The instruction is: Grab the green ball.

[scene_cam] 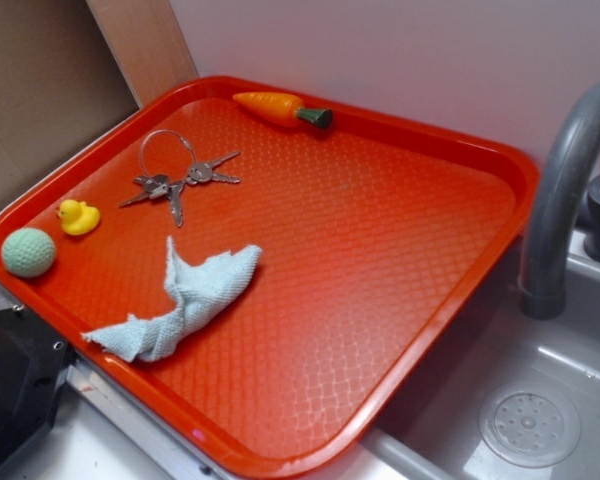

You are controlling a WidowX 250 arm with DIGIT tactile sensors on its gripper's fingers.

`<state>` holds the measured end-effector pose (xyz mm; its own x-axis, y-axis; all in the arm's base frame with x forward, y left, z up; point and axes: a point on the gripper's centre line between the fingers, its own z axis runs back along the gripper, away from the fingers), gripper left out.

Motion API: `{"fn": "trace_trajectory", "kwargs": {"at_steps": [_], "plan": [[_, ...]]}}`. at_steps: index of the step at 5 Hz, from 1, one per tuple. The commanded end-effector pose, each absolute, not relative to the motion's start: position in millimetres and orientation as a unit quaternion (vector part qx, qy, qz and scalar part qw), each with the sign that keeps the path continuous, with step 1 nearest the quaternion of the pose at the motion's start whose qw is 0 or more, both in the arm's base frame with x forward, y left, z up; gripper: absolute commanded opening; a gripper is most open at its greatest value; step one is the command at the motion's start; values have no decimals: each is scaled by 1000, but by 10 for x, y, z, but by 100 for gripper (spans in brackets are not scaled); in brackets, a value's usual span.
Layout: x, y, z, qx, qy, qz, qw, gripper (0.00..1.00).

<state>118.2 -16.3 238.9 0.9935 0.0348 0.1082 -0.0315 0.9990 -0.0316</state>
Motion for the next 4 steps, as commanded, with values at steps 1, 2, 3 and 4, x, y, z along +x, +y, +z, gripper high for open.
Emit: {"fn": "trace_trajectory", "kwargs": {"at_steps": [1, 2, 3, 4], "plan": [[1326, 345, 1618, 40, -4, 23, 999, 100], [1203, 523, 1282, 56, 11, 2, 998, 100], [1143, 739, 917, 62, 35, -8, 997, 100], [1171, 1025, 676, 46, 31, 6, 998, 100]]}}
